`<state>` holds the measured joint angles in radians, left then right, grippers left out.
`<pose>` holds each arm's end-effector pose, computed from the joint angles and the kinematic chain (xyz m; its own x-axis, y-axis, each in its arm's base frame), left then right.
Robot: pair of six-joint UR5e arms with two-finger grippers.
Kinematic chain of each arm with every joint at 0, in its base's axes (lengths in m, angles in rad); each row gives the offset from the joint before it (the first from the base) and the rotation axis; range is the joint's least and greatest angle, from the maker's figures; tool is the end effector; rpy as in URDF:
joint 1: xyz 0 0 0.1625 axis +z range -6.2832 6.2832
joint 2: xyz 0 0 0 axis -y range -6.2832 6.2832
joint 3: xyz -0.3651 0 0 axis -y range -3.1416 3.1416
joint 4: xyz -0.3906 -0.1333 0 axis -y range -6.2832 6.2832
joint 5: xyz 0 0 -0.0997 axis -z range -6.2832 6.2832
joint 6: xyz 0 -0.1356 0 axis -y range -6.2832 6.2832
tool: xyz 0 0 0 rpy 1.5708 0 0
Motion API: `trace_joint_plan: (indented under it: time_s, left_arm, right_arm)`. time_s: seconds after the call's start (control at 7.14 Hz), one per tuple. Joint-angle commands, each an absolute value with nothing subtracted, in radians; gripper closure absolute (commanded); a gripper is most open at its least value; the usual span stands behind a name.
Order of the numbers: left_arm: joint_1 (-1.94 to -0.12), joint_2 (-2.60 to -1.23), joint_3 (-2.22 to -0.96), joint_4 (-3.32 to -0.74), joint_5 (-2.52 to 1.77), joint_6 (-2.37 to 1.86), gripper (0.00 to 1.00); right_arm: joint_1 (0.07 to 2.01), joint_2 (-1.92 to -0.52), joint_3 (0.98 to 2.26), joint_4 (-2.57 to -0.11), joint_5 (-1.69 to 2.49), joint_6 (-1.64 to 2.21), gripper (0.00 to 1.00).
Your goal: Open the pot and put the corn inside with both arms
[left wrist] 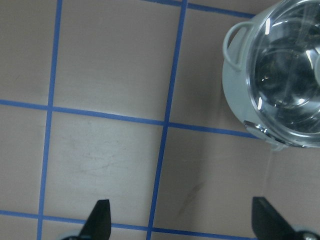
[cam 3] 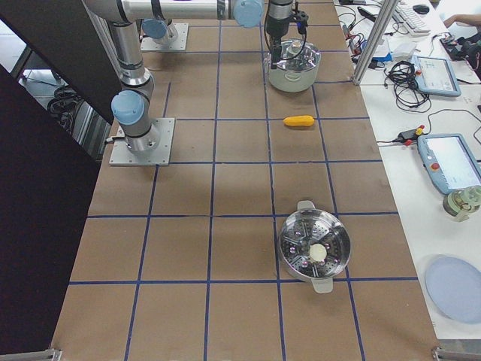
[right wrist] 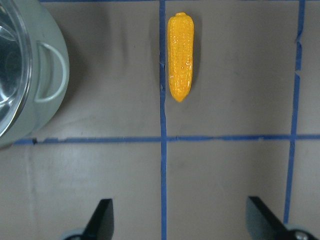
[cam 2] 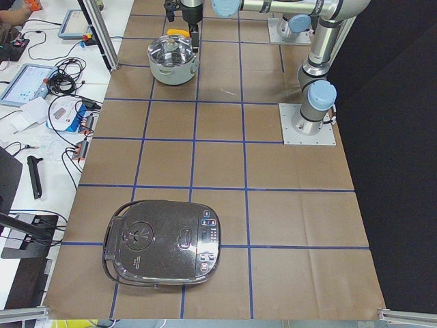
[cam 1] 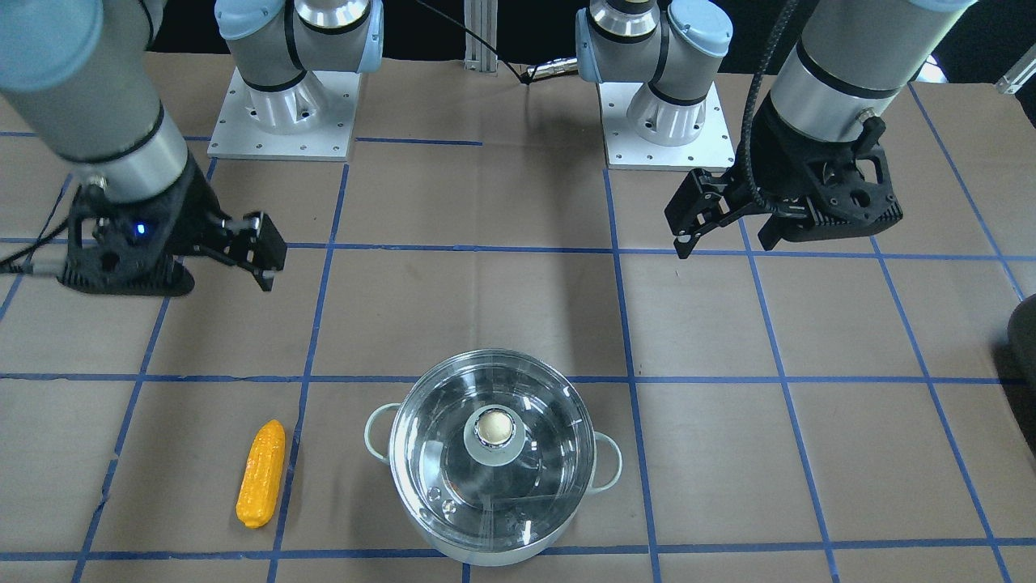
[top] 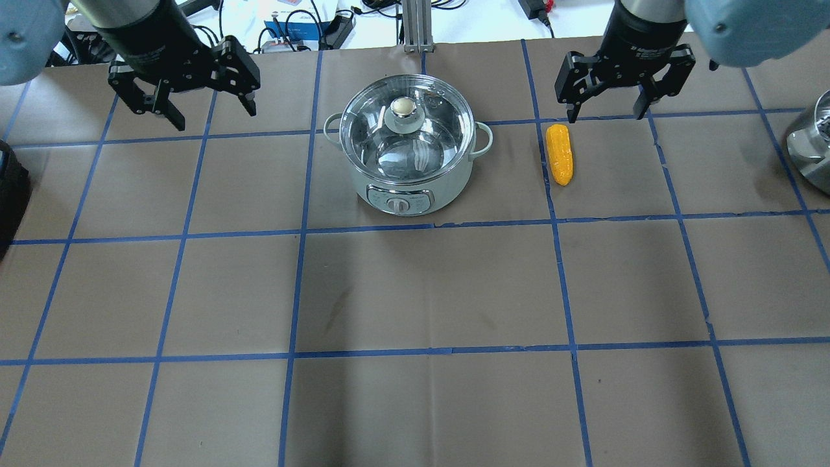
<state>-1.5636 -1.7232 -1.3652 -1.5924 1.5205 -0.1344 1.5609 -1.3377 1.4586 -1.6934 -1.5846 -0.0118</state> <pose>-0.1362 -0.5504 0.4119 -0.9888 -0.1395 0.0540 -0.1410 0.9897 -0.0246 0.1258 -0.5733 0.3352 -0.9999 -0.0019 0.0138 -0.0019 1.0000 -0.0015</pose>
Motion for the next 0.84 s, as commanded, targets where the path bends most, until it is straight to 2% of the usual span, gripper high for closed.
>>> trace_joint_plan:
  time_s: [0.0, 0.28, 0.7]
  left_arm:
    - [-1.696, -1.9, -1.226, -1.504, 1.509, -0.24, 0.0]
    - [-1.759, -2.052, -1.158, -1.401, 1.499, -0.342, 0.0]
    - [-1.828, -2.179, -1.137, -1.275, 1.496, -0.466, 0.0]
  right_arm:
    - [1.56, -1.131, 1.531, -2.04, -1.585, -0.037, 0.07]
    - [1.557, -1.025, 1.581, -2.243, -1.586, -0.058, 0.08]
    - [1.531, -0.954, 1.58, -2.345, -1.586, -0.11, 0.13]
